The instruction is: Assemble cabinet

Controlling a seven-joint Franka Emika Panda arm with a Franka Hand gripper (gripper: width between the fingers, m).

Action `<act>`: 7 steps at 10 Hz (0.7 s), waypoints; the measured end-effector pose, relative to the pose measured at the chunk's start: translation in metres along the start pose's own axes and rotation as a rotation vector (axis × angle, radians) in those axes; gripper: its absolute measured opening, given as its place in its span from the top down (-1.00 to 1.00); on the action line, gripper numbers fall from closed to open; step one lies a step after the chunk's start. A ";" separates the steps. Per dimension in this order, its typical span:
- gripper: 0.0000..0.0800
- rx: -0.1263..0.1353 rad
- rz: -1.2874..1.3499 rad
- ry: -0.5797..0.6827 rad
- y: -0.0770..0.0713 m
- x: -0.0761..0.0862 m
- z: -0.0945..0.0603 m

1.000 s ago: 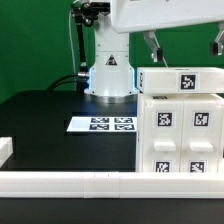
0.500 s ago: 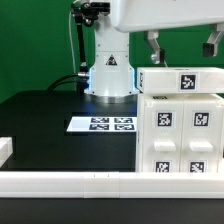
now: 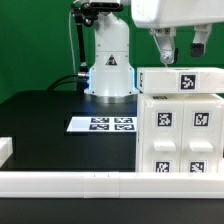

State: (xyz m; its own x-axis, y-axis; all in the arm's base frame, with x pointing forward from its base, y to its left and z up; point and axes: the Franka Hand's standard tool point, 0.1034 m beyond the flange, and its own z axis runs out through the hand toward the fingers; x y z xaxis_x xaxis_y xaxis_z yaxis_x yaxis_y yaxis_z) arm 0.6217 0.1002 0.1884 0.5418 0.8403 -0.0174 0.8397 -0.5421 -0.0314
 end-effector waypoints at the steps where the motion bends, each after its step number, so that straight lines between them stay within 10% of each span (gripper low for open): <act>1: -0.62 -0.012 -0.150 -0.017 0.002 -0.002 0.001; 4: -0.62 -0.093 -0.574 -0.046 0.001 0.010 0.007; 7: -0.62 -0.083 -0.709 -0.075 0.005 0.007 0.015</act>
Offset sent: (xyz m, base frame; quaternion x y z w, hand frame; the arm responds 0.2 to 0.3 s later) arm 0.0027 0.0246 -0.0109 -0.0671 -0.0257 -0.3580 0.9310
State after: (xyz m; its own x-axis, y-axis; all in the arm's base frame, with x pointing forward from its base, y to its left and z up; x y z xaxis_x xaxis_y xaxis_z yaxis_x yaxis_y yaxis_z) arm 0.6289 0.1032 0.1732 -0.1368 0.9865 -0.0898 0.9902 0.1387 0.0154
